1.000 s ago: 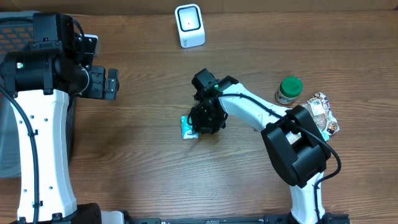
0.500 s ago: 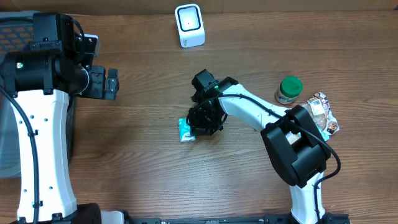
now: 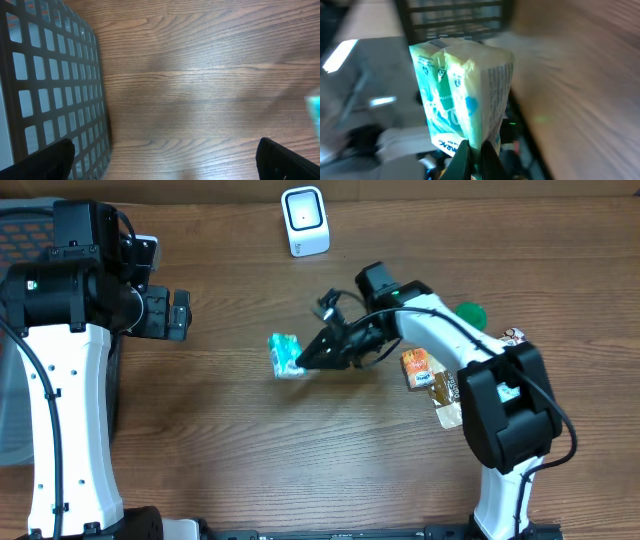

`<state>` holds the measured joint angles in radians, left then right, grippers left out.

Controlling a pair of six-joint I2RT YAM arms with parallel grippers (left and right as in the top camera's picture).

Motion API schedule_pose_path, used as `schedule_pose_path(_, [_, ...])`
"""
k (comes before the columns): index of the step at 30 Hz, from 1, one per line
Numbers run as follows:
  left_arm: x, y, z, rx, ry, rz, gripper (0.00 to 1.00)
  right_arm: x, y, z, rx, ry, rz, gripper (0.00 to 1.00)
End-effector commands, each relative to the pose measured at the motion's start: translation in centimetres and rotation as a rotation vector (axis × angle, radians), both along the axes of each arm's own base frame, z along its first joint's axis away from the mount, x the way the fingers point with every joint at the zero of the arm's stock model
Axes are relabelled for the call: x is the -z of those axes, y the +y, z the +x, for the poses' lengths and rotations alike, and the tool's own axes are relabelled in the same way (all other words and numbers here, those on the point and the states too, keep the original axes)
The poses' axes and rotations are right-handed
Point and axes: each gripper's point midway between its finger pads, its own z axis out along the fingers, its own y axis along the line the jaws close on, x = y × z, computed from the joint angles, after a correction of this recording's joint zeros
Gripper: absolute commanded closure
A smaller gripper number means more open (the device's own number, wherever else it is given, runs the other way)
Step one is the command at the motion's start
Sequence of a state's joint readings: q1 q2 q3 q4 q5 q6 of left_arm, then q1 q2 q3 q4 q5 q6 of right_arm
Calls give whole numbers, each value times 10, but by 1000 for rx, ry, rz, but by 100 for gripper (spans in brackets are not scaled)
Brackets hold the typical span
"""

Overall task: Scan the item barcode
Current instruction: 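Lift the green pack with the right gripper toward the scanner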

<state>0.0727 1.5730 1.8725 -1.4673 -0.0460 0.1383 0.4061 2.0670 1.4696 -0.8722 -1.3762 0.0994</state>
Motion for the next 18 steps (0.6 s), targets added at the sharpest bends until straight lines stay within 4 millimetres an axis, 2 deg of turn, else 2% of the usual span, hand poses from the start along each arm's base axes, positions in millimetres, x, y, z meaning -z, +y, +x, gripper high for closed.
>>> schedule_pose_path(1, [-2,0,2,11,-5,7,0,-48,-8,1,-14,-42,222,96])
schedule_pose_path(18, [-2,0,2,11,-5,7,0,-48,-21,13,28,-36,218,96])
